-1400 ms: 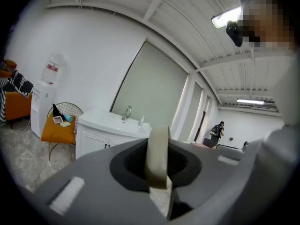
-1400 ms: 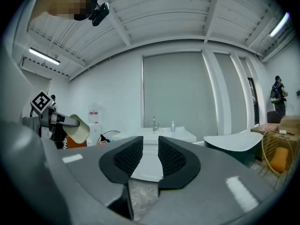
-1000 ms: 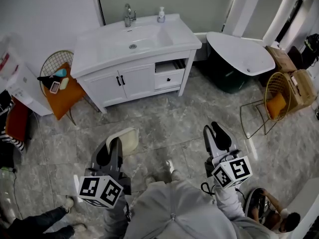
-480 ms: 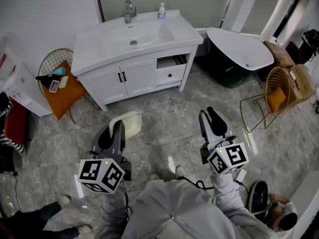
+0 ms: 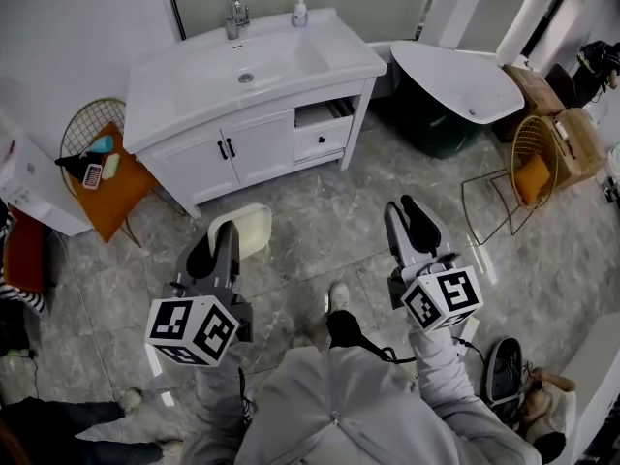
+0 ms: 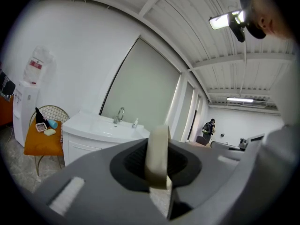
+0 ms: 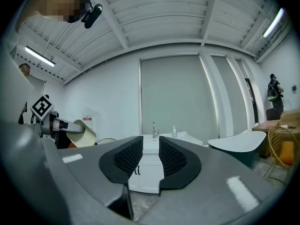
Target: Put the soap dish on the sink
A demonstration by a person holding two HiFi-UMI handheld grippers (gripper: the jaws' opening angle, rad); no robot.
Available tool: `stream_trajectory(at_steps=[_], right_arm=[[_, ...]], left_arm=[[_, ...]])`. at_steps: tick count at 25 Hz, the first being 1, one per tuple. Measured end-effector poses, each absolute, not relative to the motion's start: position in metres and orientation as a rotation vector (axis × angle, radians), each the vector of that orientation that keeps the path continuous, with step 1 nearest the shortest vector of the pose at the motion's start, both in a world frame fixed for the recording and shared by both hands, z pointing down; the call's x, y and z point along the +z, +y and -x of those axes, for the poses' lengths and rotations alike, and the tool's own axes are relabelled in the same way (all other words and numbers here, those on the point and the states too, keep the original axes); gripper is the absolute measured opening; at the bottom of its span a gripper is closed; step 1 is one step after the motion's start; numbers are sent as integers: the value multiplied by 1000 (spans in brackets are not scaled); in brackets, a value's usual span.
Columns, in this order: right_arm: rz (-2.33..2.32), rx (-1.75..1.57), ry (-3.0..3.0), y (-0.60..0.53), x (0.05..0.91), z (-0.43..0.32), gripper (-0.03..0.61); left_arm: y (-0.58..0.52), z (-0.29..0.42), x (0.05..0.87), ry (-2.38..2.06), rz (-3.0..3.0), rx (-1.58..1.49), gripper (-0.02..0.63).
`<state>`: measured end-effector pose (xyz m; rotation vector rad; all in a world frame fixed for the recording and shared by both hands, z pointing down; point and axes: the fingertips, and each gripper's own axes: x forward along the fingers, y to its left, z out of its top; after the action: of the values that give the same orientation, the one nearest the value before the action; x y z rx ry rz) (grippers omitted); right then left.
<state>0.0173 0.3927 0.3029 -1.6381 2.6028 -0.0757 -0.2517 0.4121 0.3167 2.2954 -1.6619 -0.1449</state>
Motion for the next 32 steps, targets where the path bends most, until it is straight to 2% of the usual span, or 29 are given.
stream_trajectory(at_steps=[20,32], right_arm=[[1535,-103,2653,199,308,-87,86],[1499,-119,2651,129,311,-116,86]], left_arm=[[226,171,312,-1747,-2253,-133,95],[149,138,310,-1747,-2245,-118,95]])
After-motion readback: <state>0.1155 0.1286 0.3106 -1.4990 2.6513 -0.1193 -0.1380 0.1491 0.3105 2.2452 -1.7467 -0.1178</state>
